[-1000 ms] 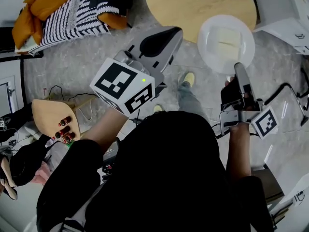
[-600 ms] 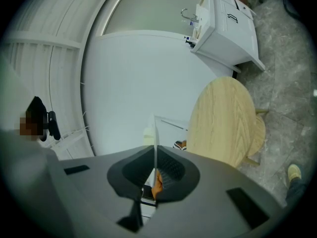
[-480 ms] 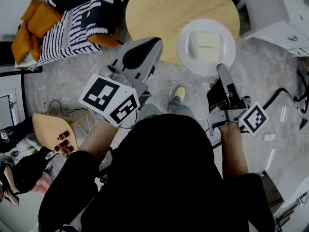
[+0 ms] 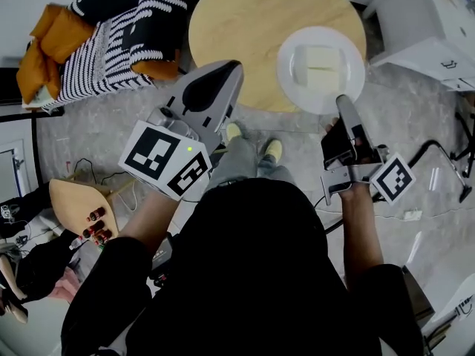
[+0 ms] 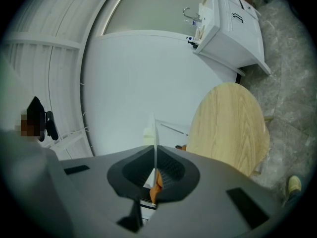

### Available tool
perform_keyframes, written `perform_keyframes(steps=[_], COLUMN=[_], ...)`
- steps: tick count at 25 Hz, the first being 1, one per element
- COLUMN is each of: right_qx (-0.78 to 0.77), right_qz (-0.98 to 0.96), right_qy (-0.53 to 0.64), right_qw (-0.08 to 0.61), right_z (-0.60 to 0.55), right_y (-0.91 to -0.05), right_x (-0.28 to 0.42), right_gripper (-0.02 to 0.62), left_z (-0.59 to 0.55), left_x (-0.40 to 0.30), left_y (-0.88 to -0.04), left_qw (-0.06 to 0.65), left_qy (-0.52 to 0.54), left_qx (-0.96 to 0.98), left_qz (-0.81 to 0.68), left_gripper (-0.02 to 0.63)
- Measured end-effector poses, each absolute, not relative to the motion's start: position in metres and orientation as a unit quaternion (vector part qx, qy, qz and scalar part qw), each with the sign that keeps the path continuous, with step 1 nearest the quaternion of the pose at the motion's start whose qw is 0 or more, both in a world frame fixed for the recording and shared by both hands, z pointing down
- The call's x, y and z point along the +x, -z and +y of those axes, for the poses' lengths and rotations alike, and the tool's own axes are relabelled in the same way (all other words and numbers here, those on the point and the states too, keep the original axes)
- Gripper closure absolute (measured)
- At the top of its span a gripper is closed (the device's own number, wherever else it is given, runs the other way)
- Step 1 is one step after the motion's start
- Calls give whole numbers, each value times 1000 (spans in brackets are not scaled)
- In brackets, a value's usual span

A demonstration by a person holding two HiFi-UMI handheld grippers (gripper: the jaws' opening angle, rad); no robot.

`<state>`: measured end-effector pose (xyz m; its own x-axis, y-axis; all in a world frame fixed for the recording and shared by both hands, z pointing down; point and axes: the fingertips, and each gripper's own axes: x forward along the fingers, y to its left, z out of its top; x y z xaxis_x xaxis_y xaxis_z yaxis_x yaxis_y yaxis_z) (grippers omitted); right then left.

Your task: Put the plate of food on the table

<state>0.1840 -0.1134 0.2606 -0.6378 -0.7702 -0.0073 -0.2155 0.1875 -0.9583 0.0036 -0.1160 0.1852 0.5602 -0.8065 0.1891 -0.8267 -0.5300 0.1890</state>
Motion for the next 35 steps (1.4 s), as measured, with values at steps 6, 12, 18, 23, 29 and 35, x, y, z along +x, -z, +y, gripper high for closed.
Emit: perform_keyframes(steps=[6, 12, 18, 23, 29, 35], right_qx=[-359, -374, -384, -394, -399, -408], right_qz=[712, 692, 680, 666, 655, 644], right_qy=[554, 574, 584, 600, 616, 629], right_qw=[240, 230, 222, 201, 179, 154], right_z=[-156, -182, -176, -186, -207, -219], right_y=[-275, -297, -335, -366, -402, -417], right_x=[184, 178, 159, 151, 139, 124], right_gripper=[575, 575, 575, 575, 575, 575], left_z=[-164, -196, -193, -204, -224, -234], left_x=[-9, -24, -45, -55, -63, -64], left_y=[-202, -229, -263, -288, -324, -344], left_qw=[159, 189, 204, 222, 245, 277], left_qy=[-29, -30, -38, -47, -52, -59], left_qx=[867, 856, 850, 845, 839, 841], left_qz=[-472, -479, -485, -485, -483, -460], left_gripper=[600, 600, 600, 600, 600, 600])
